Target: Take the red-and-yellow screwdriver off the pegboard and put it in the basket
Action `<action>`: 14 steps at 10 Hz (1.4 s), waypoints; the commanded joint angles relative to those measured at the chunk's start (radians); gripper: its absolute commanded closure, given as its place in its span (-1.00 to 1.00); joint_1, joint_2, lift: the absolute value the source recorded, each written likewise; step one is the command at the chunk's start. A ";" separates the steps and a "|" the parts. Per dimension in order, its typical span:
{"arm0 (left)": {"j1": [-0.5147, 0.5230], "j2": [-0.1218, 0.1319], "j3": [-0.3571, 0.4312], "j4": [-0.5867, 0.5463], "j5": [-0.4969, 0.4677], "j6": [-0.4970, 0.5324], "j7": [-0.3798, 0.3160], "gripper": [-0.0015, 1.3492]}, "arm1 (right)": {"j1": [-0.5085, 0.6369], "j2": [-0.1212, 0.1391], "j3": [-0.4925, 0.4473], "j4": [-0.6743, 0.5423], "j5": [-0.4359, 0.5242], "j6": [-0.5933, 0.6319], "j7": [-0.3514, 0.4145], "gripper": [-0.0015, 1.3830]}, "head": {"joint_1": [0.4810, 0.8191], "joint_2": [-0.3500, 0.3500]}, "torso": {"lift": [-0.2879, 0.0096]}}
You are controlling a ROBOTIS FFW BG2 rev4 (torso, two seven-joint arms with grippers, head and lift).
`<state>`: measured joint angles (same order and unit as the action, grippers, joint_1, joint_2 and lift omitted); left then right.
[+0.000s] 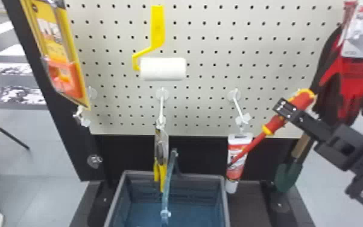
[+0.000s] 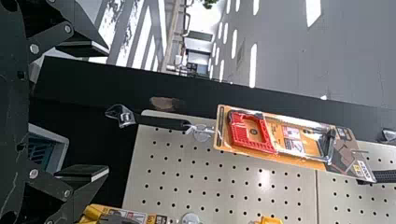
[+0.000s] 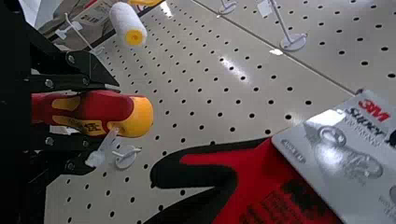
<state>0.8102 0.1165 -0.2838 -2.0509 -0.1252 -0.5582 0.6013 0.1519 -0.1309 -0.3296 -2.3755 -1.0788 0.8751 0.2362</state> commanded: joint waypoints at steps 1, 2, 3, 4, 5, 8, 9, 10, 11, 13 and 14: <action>0.000 0.000 0.002 0.003 0.002 -0.005 0.000 -0.43 | 0.046 0.027 0.023 0.025 0.010 -0.048 -0.001 0.75 | -0.60 0.00 | 0.26; 0.000 0.000 0.002 0.003 0.002 -0.005 0.000 -0.43 | 0.070 0.043 0.030 0.047 0.017 -0.062 -0.001 0.75 | -0.60 0.00 | 0.26; 0.002 0.000 0.002 0.005 0.006 -0.008 0.000 -0.43 | 0.091 0.048 0.049 0.079 0.016 -0.087 -0.001 0.75 | -0.60 0.00 | 0.26; 0.002 -0.001 0.002 0.008 0.007 -0.008 0.000 -0.43 | 0.106 0.054 0.067 0.109 0.016 -0.104 0.000 0.75 | -0.60 0.00 | 0.26; 0.002 0.000 0.003 0.010 0.007 -0.009 0.000 -0.43 | 0.124 0.063 0.084 0.138 0.016 -0.128 -0.001 0.75 | -0.60 0.00 | 0.26; 0.000 -0.001 0.003 0.015 0.010 -0.019 0.000 -0.43 | 0.141 0.073 0.124 0.214 0.016 -0.171 0.000 0.75 | -0.60 0.00 | 0.26; 0.000 -0.001 0.003 0.022 0.013 -0.023 0.000 -0.43 | 0.141 0.073 0.135 0.236 0.017 -0.189 0.005 0.75 | -0.60 0.00 | 0.26; -0.002 -0.001 0.003 0.025 0.013 -0.028 0.000 -0.43 | 0.141 0.073 0.141 0.259 0.033 -0.211 0.018 0.75 | -0.60 0.00 | 0.26; -0.002 -0.003 0.003 0.030 0.013 -0.029 0.000 -0.43 | 0.151 0.073 0.149 0.271 0.051 -0.235 0.020 0.75 | -0.60 0.00 | 0.26; -0.002 -0.008 0.005 0.037 0.015 -0.035 0.000 -0.43 | 0.181 0.074 0.202 0.308 0.060 -0.341 0.018 0.75 | -0.60 0.00 | 0.26; -0.002 -0.008 0.005 0.037 0.016 -0.035 0.000 -0.43 | 0.184 0.080 0.236 0.347 0.056 -0.395 0.015 0.75 | -0.60 0.00 | 0.26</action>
<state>0.8080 0.1090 -0.2792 -2.0145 -0.1099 -0.5934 0.6013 0.3321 -0.0545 -0.1144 -2.0507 -1.0217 0.5149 0.2518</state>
